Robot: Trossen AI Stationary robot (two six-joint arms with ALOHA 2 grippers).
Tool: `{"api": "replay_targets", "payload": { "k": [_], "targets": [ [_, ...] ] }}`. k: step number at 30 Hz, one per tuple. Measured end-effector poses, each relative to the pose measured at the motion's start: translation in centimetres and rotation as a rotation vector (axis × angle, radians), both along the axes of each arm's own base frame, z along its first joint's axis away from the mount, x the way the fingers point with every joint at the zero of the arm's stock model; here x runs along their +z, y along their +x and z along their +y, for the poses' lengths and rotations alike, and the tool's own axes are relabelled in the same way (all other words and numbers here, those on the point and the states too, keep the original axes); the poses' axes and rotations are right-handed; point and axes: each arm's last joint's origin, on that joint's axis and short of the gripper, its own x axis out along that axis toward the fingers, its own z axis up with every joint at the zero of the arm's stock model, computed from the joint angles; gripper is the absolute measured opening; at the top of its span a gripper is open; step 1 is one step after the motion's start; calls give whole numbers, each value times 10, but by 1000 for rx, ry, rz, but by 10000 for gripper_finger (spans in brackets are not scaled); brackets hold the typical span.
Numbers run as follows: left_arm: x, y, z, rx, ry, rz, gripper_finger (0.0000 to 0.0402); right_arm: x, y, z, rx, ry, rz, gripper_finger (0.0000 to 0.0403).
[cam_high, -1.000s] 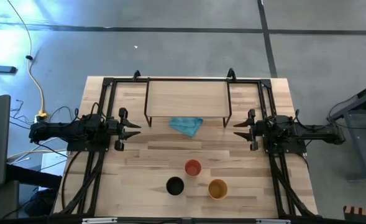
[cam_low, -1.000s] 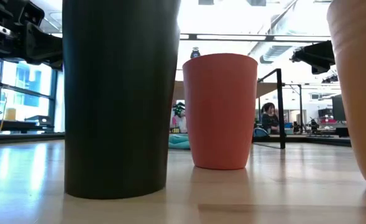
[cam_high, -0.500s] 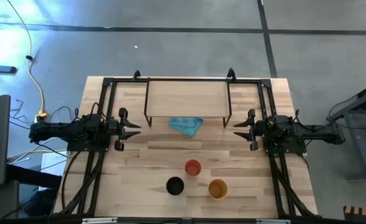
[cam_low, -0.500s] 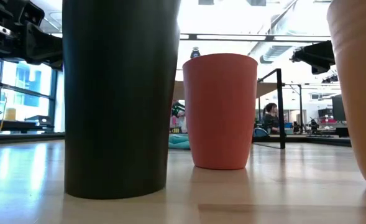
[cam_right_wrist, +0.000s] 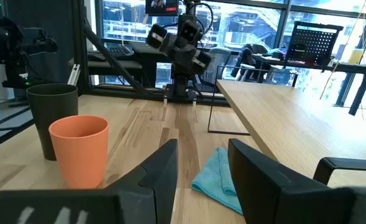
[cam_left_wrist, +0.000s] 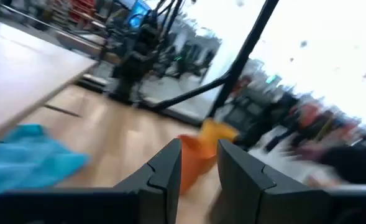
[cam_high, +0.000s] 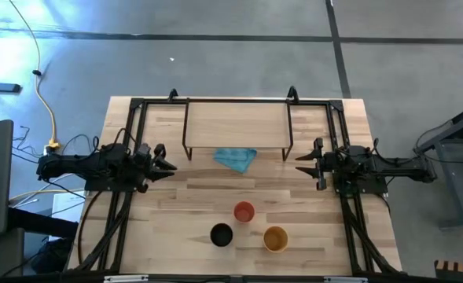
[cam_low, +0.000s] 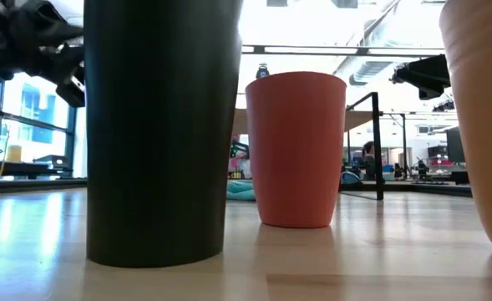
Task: Stack small to large cups/mugs on shelf
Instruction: Put the orange cup on the shelf
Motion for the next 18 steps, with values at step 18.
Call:
{"api": "replay_targets", "payload": {
  "k": [18],
  "targets": [
    [27,-7,7,232,-92,-296,92,12,-1,0,50,630,-122,135]
  ]
}}
